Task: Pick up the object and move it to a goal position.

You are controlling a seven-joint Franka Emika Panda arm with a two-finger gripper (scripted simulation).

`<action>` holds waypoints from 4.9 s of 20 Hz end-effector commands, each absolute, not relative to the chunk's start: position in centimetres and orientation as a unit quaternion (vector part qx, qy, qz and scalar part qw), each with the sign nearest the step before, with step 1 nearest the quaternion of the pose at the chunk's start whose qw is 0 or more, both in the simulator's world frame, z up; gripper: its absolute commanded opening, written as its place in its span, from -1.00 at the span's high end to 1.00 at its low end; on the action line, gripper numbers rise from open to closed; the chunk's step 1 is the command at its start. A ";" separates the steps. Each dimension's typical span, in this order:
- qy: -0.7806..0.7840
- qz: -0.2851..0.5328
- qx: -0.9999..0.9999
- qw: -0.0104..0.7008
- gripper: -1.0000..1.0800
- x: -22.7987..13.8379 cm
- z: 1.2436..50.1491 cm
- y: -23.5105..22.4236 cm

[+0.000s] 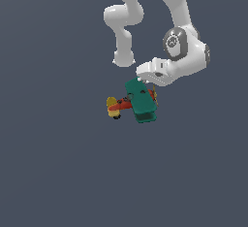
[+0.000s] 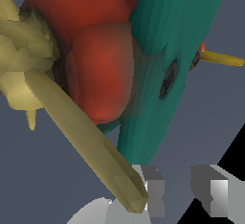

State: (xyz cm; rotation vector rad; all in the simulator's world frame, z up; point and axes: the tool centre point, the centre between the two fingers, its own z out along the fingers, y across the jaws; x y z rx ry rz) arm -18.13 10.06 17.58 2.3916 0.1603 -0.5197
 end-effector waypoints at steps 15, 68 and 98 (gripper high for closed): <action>0.049 -0.233 0.901 0.363 -0.23 -19.8 14.7 7.3; 0.067 -0.115 0.804 0.579 -0.23 -21.1 15.2 9.2; 0.083 -0.056 0.765 0.636 -0.23 -21.5 14.3 7.8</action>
